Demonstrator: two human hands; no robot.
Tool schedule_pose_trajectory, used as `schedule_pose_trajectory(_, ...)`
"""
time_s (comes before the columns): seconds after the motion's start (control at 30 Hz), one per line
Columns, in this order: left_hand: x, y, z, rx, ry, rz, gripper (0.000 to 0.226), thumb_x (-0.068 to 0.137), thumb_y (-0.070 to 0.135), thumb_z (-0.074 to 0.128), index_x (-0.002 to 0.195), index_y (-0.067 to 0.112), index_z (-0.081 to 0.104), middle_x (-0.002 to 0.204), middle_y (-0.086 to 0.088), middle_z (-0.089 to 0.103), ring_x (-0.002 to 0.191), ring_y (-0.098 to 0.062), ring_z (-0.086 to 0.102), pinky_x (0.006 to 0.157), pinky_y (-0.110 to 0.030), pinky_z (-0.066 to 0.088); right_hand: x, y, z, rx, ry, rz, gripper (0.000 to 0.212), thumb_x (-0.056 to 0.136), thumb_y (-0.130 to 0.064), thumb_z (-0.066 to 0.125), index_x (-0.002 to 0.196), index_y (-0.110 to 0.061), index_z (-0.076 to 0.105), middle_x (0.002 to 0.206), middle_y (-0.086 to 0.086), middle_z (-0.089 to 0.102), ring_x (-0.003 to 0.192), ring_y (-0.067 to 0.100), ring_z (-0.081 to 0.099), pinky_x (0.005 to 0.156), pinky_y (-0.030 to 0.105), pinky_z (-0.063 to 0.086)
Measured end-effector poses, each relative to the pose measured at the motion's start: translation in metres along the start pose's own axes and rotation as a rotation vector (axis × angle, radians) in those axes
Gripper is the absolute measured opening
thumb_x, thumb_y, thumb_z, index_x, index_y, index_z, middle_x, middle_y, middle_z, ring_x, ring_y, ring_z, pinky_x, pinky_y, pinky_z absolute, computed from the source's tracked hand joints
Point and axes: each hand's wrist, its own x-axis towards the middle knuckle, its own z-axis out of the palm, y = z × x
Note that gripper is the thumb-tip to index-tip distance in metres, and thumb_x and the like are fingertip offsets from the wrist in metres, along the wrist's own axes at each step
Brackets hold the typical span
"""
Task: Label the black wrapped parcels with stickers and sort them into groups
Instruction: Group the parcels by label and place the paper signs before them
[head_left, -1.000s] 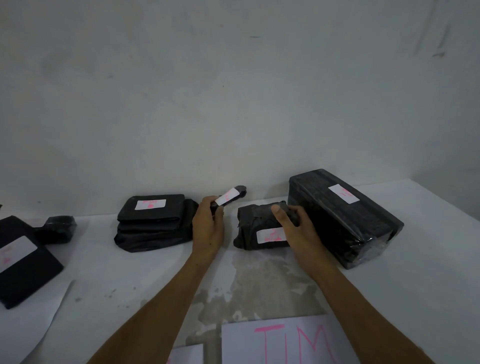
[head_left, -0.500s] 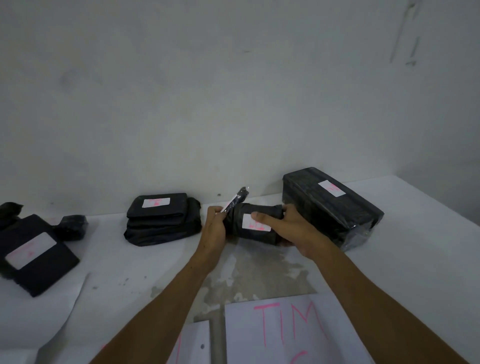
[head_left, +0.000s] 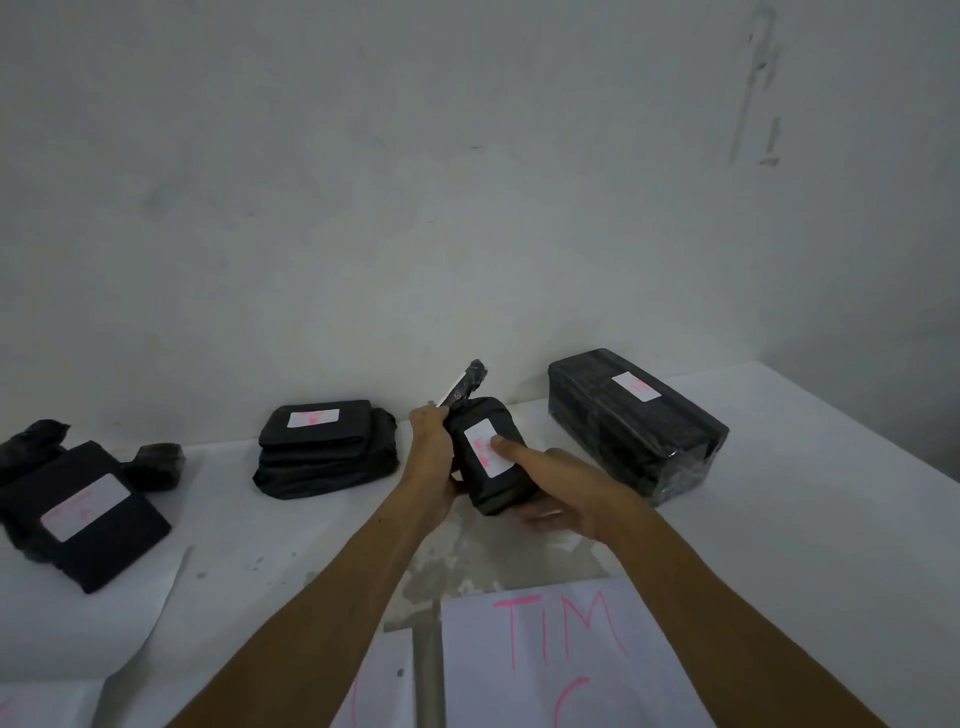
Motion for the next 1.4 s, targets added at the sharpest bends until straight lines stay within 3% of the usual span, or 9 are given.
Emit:
schedule_pose_trajectory(0.2, -0.007, 0.001, 0.003, 0.155, -0.107, 0.015, 0.036, 0.101, 0.057, 0.045, 0.118, 0.026, 0.045, 0.112, -0.005, 0.065, 0.105, -0.030, 0.065, 0.090, -0.055, 0.057, -0.015, -0.014, -0.014, -0.385, 0.062, -0.020, 0.072, 0.088, -0.074, 0.055, 0.125, -0.013, 0.058, 0.116, 0.005, 0.066, 0.100, 0.021, 0.068, 0.080, 0.032, 0.059)
schedule_pose_trajectory(0.4, -0.008, 0.003, -0.007, 0.331, -0.260, 0.140, 0.034, 0.102, 0.041, 0.054, 0.120, 0.020, 0.036, 0.120, -0.008, 0.061, 0.103, -0.022, 0.065, 0.069, -0.046, 0.062, -0.021, -0.018, -0.035, -0.599, 0.089, -0.120, 0.073, 0.088, -0.071, 0.058, 0.109, -0.003, 0.070, 0.102, 0.009, 0.072, 0.092, 0.020, 0.071, 0.078, 0.034, 0.058)
schedule_pose_trajectory(0.47, -0.006, 0.008, -0.013, 0.411, -0.254, 0.212, 0.033, 0.102, 0.040, 0.055, 0.119, 0.019, 0.036, 0.109, -0.010, 0.061, 0.094, -0.021, 0.063, 0.071, -0.049, 0.063, -0.019, -0.016, -0.050, -0.601, 0.299, -0.375, 0.055, 0.087, -0.057, 0.069, 0.096, -0.003, 0.071, 0.084, 0.003, 0.069, 0.082, 0.019, 0.068, 0.070, 0.029, 0.052)
schedule_pose_trajectory(0.53, -0.004, 0.013, -0.019, 0.502, -0.248, 0.277, 0.032, 0.101, 0.040, 0.056, 0.117, 0.020, 0.036, 0.098, -0.010, 0.057, 0.086, -0.021, 0.059, 0.076, -0.051, 0.060, -0.017, -0.015, -0.069, -0.649, 0.632, -0.599, 0.037, 0.085, -0.046, 0.076, 0.097, -0.012, 0.067, 0.095, 0.000, 0.066, 0.095, 0.021, 0.063, 0.074, 0.029, 0.048)
schedule_pose_trajectory(0.63, -0.003, 0.021, -0.029, 0.588, -0.255, 0.358, 0.029, 0.100, 0.039, 0.058, 0.112, 0.022, 0.040, 0.090, -0.009, 0.053, 0.079, -0.018, 0.053, 0.065, -0.041, 0.050, -0.011, -0.011, -0.094, -0.905, 0.936, -0.405, 0.077, 0.075, -0.067, 0.075, 0.124, -0.013, 0.049, 0.125, 0.014, 0.053, 0.121, 0.037, 0.047, 0.092, 0.045, 0.046)
schedule_pose_trajectory(0.77, -0.005, 0.028, -0.037, 0.587, -0.265, 0.384, 0.024, 0.100, 0.039, 0.058, 0.111, 0.024, 0.044, 0.090, -0.006, 0.057, 0.079, -0.017, 0.055, 0.063, -0.037, 0.050, 0.000, 0.003, -0.106, -0.989, 0.809, -0.020, 0.111, 0.063, -0.077, 0.077, 0.138, -0.008, 0.032, 0.137, 0.022, 0.036, 0.130, 0.041, 0.033, 0.094, 0.050, 0.046)
schedule_pose_trajectory(0.87, -0.006, 0.034, -0.041, 0.570, -0.283, 0.379, 0.022, 0.101, 0.039, 0.057, 0.113, 0.024, 0.045, 0.090, -0.005, 0.061, 0.079, -0.016, 0.059, 0.066, -0.036, 0.056, 0.006, 0.002, -0.103, -0.991, 0.745, -0.125, 0.104, 0.066, -0.063, 0.083, 0.139, -0.011, 0.031, 0.136, 0.018, 0.032, 0.132, 0.039, 0.028, 0.085, 0.045, 0.047)
schedule_pose_trajectory(1.17, -0.008, 0.052, -0.057, 0.486, -0.287, 0.352, 0.020, 0.101, 0.042, 0.057, 0.112, 0.027, 0.050, 0.095, -0.007, 0.069, 0.087, -0.019, 0.067, 0.063, -0.030, 0.055, 0.033, -0.013, -0.073, -0.932, 0.299, -0.471, 0.104, 0.064, -0.048, 0.091, 0.148, -0.024, 0.035, 0.142, 0.006, 0.037, 0.135, 0.029, 0.028, 0.107, 0.047, 0.041)
schedule_pose_trajectory(1.4, -0.006, 0.061, -0.073, 0.478, -0.310, 0.298, 0.020, 0.100, 0.044, 0.056, 0.109, 0.026, 0.052, 0.093, -0.003, 0.072, 0.085, -0.016, 0.071, 0.066, -0.030, 0.055, 0.059, -0.030, -0.073, -0.946, 0.273, -0.650, 0.102, 0.058, -0.031, 0.095, 0.137, -0.021, 0.031, 0.135, 0.003, 0.036, 0.123, 0.018, 0.027, 0.104, 0.044, 0.042)
